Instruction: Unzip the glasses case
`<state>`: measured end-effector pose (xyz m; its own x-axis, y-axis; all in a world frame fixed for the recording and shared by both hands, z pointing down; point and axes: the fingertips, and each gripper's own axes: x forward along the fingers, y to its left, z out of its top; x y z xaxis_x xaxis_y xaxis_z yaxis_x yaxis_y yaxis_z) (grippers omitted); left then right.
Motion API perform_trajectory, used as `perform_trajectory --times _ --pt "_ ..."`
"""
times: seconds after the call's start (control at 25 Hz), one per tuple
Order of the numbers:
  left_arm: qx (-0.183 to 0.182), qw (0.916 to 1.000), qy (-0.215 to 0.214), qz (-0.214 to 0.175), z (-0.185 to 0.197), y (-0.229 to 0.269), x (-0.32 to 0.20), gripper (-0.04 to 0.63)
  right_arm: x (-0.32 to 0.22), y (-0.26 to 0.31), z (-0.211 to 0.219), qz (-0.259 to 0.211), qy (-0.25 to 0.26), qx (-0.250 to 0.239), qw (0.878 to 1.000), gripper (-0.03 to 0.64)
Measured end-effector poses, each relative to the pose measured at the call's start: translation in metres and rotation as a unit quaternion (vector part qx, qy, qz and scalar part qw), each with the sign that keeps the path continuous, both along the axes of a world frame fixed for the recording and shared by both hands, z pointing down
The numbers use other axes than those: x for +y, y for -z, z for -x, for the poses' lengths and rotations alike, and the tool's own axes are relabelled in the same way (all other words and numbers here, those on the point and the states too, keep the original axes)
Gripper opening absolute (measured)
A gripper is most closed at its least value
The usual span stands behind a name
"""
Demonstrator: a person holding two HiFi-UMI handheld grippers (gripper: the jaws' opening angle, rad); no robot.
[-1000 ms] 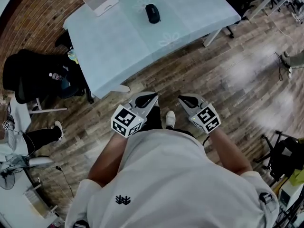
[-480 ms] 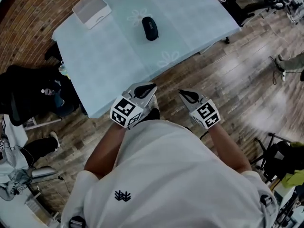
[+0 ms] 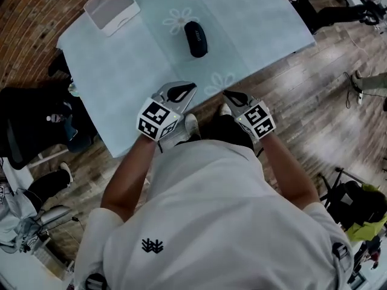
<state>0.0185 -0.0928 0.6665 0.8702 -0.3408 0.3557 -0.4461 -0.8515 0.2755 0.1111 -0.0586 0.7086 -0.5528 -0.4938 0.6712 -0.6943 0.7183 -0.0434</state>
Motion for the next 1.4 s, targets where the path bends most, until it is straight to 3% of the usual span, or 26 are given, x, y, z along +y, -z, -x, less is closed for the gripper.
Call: perform_trajectory --times 0.36,0.64,1.08,1.4 --pt "-0.042 0.9977 0.048 0.023 -0.024 -0.032 -0.097 0.054 -0.106 -0.052 -0.017 0.03 0.073 0.025 0.997 0.005" --pt "-0.091 0.9938 0.05 0.04 -0.033 -0.058 -0.146 0.054 -0.152 -0.092 -0.004 0.066 0.134 0.032 0.988 0.029" --pt "-0.131 0.9888 0.036 0.061 -0.054 -0.101 -0.185 0.054 -0.169 -0.12 0.012 0.079 0.218 0.044 0.972 0.043" --pt "-0.142 0.9867 0.027 0.074 -0.062 -0.118 -0.185 0.054 -0.17 -0.132 0.017 0.098 0.221 0.051 0.969 0.04"
